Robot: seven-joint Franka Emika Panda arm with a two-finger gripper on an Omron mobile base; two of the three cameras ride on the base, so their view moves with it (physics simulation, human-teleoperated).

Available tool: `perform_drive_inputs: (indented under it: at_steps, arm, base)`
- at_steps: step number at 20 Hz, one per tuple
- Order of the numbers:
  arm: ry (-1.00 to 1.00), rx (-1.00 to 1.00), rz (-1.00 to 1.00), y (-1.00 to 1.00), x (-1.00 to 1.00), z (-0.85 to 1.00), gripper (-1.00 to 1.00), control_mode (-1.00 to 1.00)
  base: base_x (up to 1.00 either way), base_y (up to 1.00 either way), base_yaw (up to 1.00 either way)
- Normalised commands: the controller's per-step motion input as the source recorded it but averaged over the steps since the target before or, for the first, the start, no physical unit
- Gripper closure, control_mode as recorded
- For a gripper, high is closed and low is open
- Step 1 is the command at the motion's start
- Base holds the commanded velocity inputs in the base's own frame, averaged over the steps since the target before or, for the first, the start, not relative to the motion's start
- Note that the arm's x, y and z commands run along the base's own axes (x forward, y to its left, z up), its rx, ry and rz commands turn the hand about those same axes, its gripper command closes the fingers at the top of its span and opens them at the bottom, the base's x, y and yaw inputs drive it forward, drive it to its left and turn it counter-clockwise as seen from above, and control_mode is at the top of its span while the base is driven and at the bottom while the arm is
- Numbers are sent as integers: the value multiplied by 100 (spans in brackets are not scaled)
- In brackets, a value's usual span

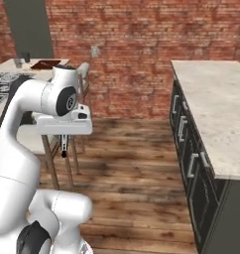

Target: Take the tongs from the drawer on the left and place them on the dining counter next to the tray containing the kebab skewer.

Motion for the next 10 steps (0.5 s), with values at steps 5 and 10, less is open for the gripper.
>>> perform_drive_inputs:
  at_steps: [5,10]
  arm:
    - [0,0,0,0,0,0,100,100]
    - [0,0,0,0,0,0,100,100]
  base:
    - [100,-75,45]
    - [100,-66,55]
